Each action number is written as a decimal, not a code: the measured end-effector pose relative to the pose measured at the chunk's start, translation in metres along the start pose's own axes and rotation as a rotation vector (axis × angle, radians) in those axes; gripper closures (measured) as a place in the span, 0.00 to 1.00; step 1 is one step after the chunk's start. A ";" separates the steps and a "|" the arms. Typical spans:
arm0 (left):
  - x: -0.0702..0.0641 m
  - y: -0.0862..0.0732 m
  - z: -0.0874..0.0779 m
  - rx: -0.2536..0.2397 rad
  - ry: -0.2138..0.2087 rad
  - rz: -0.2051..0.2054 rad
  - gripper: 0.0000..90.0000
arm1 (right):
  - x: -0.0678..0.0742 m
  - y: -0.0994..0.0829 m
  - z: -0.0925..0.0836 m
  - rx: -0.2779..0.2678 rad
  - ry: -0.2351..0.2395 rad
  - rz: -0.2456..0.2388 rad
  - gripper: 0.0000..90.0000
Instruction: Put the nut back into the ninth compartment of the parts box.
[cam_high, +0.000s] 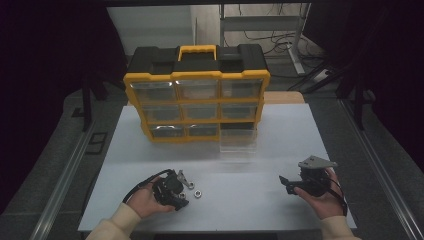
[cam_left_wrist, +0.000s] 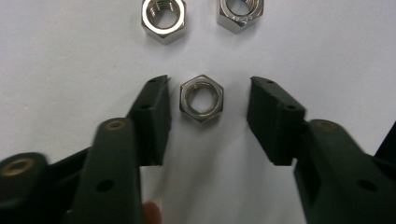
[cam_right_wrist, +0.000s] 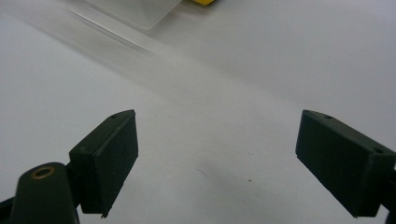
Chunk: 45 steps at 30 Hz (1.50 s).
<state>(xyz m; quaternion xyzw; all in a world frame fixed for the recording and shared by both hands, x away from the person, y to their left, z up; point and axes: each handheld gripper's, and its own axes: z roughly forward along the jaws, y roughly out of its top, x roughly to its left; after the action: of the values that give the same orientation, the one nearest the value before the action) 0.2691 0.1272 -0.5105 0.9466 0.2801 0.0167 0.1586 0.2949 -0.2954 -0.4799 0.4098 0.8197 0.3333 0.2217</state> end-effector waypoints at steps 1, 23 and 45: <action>0.000 0.000 0.000 0.002 -0.001 0.000 0.63 | 0.000 0.000 0.000 0.000 0.000 0.000 0.15; 0.012 -0.001 -0.015 -0.044 -0.059 0.011 0.78 | -0.001 0.000 -0.001 -0.003 -0.003 0.001 0.15; 0.035 0.026 -0.056 -0.108 -0.052 0.009 0.78 | -0.001 0.000 0.001 0.000 0.006 0.002 0.15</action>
<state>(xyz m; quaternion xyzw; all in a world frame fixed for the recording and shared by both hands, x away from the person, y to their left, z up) 0.3056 0.1414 -0.4514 0.9381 0.2702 0.0080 0.2167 0.2961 -0.2962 -0.4804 0.4096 0.8200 0.3345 0.2190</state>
